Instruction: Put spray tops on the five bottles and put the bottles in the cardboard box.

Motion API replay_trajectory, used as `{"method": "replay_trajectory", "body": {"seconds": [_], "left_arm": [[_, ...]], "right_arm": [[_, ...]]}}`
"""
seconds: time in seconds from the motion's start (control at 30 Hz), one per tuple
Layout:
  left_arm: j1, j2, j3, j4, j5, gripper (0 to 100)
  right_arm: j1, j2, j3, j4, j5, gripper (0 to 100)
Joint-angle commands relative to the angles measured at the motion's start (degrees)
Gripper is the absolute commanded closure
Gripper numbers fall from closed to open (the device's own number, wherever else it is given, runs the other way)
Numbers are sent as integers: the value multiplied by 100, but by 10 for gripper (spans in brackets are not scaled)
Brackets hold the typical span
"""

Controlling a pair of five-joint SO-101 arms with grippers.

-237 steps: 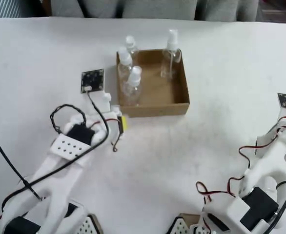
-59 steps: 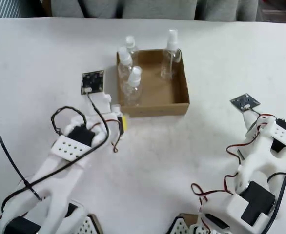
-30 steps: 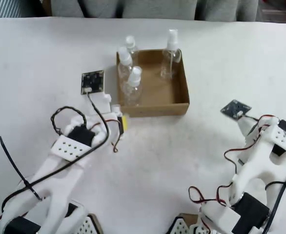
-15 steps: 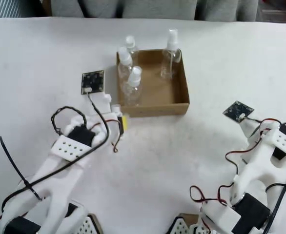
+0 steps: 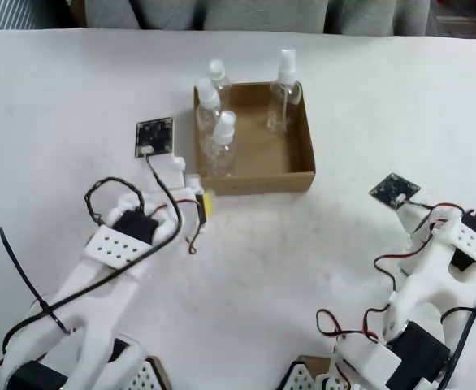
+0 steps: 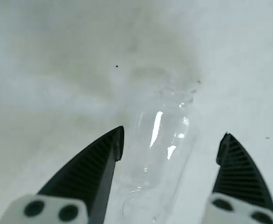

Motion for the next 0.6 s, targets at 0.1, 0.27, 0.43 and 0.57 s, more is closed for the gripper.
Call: {"method": "replay_trajectory", "body": {"seconds": [0.1, 0.27, 0.43, 0.57], "left_arm": [[-75, -251, -53, -132, -53, 978], [-75, -251, -53, -132, -53, 978], [-75, -251, -53, -132, -53, 978], [-75, -251, -53, -132, -53, 978]], "right_arm": [[4, 233, -53, -303, 53, 718], [4, 391, -53, -426, 53, 720], [-66, 435, -53, -541, 53, 846], [-101, 382, -62, -532, 53, 978]]}}
